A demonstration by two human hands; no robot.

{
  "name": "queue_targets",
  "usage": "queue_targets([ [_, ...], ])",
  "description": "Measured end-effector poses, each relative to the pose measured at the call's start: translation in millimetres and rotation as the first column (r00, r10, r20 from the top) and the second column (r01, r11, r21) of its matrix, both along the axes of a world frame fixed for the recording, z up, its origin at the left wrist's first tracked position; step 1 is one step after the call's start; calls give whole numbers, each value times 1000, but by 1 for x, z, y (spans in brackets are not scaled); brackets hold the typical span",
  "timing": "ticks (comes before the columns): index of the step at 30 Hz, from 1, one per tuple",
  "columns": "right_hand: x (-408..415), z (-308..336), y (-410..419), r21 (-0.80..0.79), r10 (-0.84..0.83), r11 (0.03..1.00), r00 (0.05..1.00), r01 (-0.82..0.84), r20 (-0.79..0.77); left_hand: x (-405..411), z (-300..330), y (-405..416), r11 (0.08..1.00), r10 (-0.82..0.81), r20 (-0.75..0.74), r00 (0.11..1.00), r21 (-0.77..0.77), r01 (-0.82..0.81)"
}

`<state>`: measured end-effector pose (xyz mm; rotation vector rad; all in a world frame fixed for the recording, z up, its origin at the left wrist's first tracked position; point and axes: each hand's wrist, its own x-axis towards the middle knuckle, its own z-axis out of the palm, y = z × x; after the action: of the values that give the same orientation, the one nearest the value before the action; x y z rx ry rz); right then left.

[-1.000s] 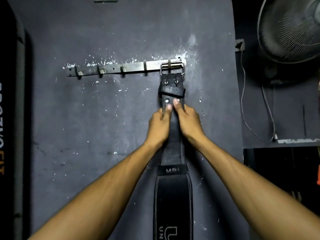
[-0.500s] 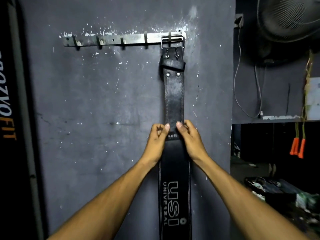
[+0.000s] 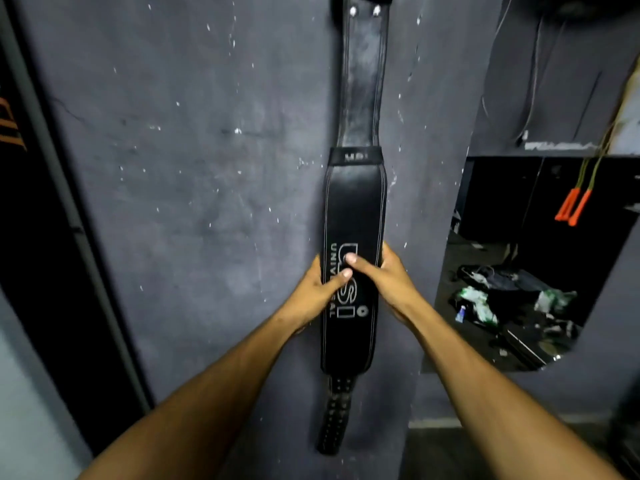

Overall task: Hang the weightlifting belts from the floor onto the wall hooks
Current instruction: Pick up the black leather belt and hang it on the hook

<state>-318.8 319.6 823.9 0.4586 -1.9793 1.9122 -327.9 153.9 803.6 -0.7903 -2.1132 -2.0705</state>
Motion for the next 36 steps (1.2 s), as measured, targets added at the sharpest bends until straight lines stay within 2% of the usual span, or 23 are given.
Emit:
queue_targets([
  [3,13,-31,-2,77,-93,993,995,91,23,12,-39,-3,1000,7,109,994,-16,-5],
  [6,25,-37,-5,21,-120,993,993,119,18,19,-47,-1,998,-3,135,991,64,-5],
  [8,35,-49,-3,38,-116,993,992,114,58,25,-57,-3,999,-46,145,988,7,45],
  [10,45,-71,2,103,-127,988,986,116,110,30,-83,-9,988,-81,168,982,-119,102],
  [13,54,-101,9,221,-160,967,978,128,131,38,-119,-18,959,10,185,983,-281,44],
  [17,54,-118,11,201,-182,967,975,154,130,36,-128,-18,959,62,196,979,-285,-4],
  [21,57,-174,20,352,-174,934,938,61,301,36,-153,-16,942,125,261,957,-333,-33],
  [24,56,-230,35,438,-269,897,861,61,432,45,-194,-19,892,271,305,913,-437,-119],
  [27,53,-279,42,454,-329,890,754,46,568,67,-240,-24,874,388,432,814,-454,-175],
  [33,70,-362,21,465,-203,851,664,-244,719,141,-326,-47,852,512,646,566,-465,-240],
  [36,82,-395,-4,442,-124,801,611,-403,782,173,-358,-65,812,562,634,531,-545,-209],
])
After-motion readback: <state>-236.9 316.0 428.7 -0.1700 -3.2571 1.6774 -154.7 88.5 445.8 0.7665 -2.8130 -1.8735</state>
